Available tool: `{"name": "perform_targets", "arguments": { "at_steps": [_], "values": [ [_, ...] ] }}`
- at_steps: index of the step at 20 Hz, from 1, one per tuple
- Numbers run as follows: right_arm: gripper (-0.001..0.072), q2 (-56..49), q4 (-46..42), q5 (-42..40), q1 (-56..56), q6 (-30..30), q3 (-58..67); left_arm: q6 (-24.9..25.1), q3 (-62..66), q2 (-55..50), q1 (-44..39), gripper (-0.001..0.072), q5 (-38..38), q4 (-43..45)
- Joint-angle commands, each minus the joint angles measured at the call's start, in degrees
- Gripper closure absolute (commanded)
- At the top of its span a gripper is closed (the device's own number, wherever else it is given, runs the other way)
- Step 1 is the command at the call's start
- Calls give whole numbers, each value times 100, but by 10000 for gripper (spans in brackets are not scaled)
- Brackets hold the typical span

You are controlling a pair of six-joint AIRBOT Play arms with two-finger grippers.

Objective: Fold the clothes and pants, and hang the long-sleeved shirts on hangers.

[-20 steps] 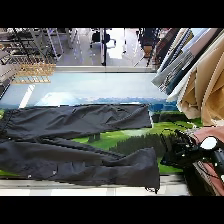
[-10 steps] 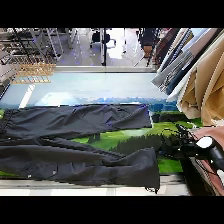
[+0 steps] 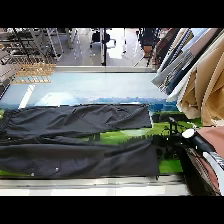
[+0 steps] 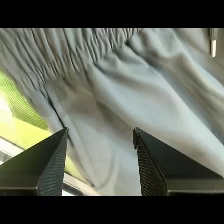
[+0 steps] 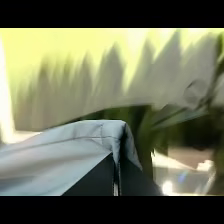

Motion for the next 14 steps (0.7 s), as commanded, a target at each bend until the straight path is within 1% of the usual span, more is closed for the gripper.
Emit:
{"name": "perform_targets", "arguments": {
  "at_steps": [1, 2, 3, 5, 6, 7, 10, 12, 14],
  "values": [
    [607, -181, -514, -542, 107, 597, 651, -205, -2, -2, 7, 248, 59, 4],
    [388, -236, -463, -446, 105, 636, 802, -264, -2, -2, 7, 248, 59, 2],
    [312, -249, -417, -450, 87, 785, 905, -275, -2, -2, 4, 248, 59, 2],
    [311, -310, -125, -588, 0, 820, 1062, -273, -2, -2, 7, 248, 59, 28],
    [310, -422, 2, -612, -17, 817, 1139, -275, -2, -4, 7, 235, 59, 42],
    [309, -601, 61, -647, -15, 817, 1217, -280, -2, -4, 7, 217, 57, 39],
    [308, -1303, 352, -647, -11, 793, 1508, -378, -2, -2, 9, 217, -79, 15],
    [308, -1714, 544, -535, -11, 673, 1773, -448, -2, -2, 9, 217, -153, 2],
    [308, -2004, 564, -520, 0, 673, 2004, -520, -2, -2, 9, 217, -229, -74]
  ]
}}
